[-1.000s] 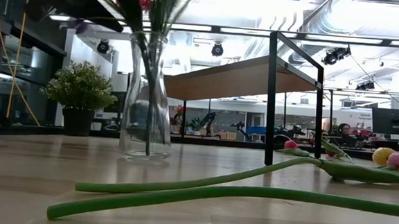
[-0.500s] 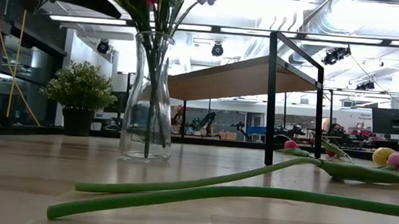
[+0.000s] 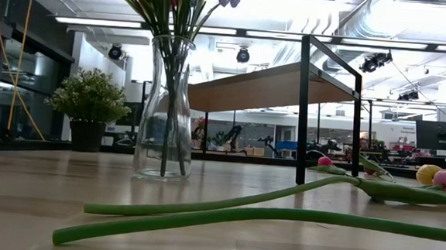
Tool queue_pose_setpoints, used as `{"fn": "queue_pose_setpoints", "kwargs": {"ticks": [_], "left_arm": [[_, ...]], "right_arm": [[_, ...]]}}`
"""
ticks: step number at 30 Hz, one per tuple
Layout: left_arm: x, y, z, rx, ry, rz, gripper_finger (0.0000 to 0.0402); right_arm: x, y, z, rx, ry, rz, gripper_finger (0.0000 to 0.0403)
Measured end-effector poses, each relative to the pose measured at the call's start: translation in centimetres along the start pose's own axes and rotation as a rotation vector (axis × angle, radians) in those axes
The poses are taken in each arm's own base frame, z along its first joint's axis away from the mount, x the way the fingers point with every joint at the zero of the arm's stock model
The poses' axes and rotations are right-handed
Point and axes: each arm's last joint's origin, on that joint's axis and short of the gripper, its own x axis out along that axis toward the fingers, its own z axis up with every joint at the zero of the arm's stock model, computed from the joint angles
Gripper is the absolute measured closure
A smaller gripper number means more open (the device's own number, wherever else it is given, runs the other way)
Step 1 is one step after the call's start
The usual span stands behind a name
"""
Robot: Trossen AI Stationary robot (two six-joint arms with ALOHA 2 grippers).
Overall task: Pick and place flowers into a vace then onto a shelf
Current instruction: Put the orange flower into the left transparent vase
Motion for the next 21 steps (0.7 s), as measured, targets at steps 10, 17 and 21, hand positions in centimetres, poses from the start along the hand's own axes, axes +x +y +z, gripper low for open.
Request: {"fn": "queue_pose_setpoints", "kwargs": {"ticks": [10,17,21], "left_arm": [[-1.6,0.0,-0.3,-0.019,0.023,-0.051,0.0174],[-3.3,-0.1,-0.2,-0.052,0.049,-0.106,0.0174],[-4.8,-0.7,0.6,-0.078,0.075,-0.150,0.0174]], "right_arm": [[0.0,0.0,0.0,0.004,0.000,0.000,0.0100],[0.0,0.0,0.0,0.005,0.000,0.000,0.0100],[0.0,0.0,0.0,0.005,0.000,0.000,0.0100]]}}
